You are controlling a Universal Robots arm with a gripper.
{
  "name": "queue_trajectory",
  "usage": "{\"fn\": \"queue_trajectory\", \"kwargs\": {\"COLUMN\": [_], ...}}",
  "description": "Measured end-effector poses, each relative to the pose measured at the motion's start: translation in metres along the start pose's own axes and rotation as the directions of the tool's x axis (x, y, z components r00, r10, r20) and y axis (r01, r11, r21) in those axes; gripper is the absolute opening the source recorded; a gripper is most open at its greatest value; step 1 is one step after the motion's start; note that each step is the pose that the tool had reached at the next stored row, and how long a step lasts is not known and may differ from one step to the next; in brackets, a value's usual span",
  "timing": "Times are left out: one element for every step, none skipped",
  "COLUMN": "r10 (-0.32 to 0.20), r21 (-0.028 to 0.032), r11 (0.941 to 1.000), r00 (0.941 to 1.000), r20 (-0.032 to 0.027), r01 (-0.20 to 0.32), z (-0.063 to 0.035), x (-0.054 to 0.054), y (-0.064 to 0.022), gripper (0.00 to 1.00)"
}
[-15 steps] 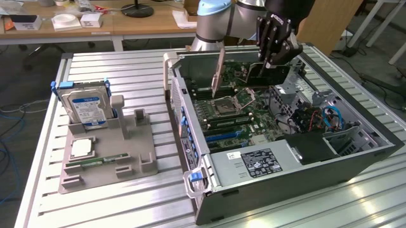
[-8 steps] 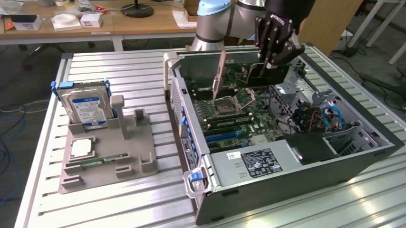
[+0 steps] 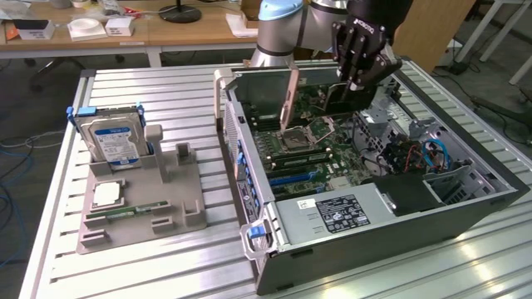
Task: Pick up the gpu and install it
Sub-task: 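Insert the gpu into the slot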
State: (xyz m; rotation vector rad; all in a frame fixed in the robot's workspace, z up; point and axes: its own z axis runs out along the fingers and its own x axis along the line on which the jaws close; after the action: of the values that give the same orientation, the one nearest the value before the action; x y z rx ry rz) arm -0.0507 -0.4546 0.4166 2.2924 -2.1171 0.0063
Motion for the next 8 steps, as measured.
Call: {"fn": "queue_trajectory", "kwargs": {"r10": [-0.009,-0.018,-0.027,-0.036,-0.039,-0.039,-0.039,-0.039], "r21": [0.0002,0.0003,0.0005,0.0007,0.0007,0.0007,0.0007,0.0007], "r11": [1.0000,0.9998,0.9996,0.9994,0.9992,0.9992,0.9992,0.9992], "r00": [1.0000,0.9998,0.9996,0.9994,0.9992,0.9992,0.9992,0.9992], "r20": [-0.0002,-0.0004,-0.0005,-0.0006,-0.0007,-0.0007,-0.0007,-0.0007], "r01": [0.009,0.018,0.027,0.036,0.039,0.039,0.039,0.039], "z": [0.0000,0.0000,0.0000,0.0000,0.0000,0.0000,0.0000,0.0000], "x": [0.0001,0.0001,0.0002,0.0002,0.0003,0.0003,0.0003,0.0003], "y": [0.0001,0.0002,0.0003,0.0003,0.0004,0.0004,0.0004,0.0004], "gripper": [0.26,0.26,0.26,0.26,0.26,0.26,0.26,0.26]}}
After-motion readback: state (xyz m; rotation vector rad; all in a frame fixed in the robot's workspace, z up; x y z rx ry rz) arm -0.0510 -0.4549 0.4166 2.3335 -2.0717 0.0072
